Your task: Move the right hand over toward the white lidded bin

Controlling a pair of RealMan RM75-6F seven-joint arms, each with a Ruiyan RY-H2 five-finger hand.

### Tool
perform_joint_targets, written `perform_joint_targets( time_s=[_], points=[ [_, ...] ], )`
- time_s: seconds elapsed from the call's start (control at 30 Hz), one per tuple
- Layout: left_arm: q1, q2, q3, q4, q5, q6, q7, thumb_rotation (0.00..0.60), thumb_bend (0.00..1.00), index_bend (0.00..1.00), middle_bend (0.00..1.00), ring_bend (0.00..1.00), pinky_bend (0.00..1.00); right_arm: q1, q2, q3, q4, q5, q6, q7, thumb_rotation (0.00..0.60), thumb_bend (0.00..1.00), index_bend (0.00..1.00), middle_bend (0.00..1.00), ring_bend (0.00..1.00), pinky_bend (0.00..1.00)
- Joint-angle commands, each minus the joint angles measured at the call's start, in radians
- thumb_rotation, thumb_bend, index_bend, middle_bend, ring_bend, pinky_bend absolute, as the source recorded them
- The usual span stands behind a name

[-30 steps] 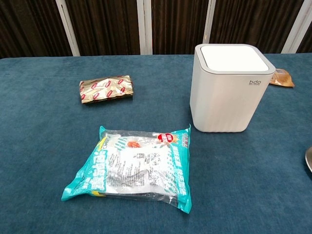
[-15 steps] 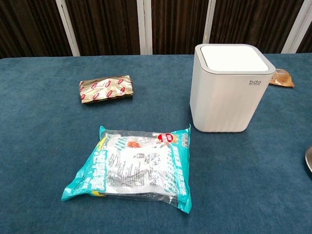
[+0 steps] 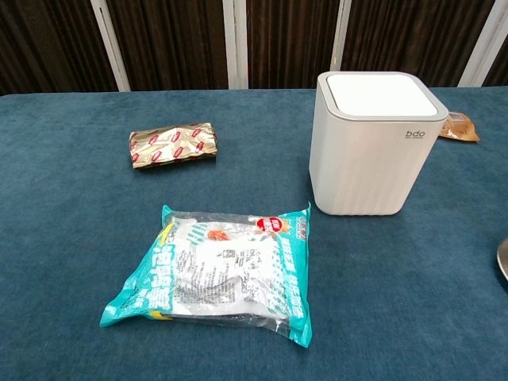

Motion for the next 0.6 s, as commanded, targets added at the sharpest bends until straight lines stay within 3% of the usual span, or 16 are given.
perform_joint_targets(
  time_s=[0.03,0.33,0.6],
  points=[
    [0.0,0.001,0.0,-0.003,-0.004,-0.003,0.002,0.6,0.03,0.18,0.05,0.0,0.0,0.109,0.063,0.043,-0.125,0.135,-0.16,-0.124,0.6,0.9,0.13,0.84,0.85,0.82],
    [0.0,0.006,-0.001,-0.01,-0.01,-0.009,-0.006,0.6,0.03,0.18,0.05,0.0,0.0,0.27,0.037,0.104,-0.218,0.406,-0.284,-0.319,0.6,0.9,0.13,0.84,0.85,0.82],
    [0.002,0.009,-0.002,-0.006,-0.014,-0.011,-0.023,0.6,0.03,0.18,0.05,0.0,0.0,0.378,-0.008,0.127,-0.25,0.629,-0.28,-0.431,0.6,0.9,0.13,0.84,0.85,0.82]
  ],
)
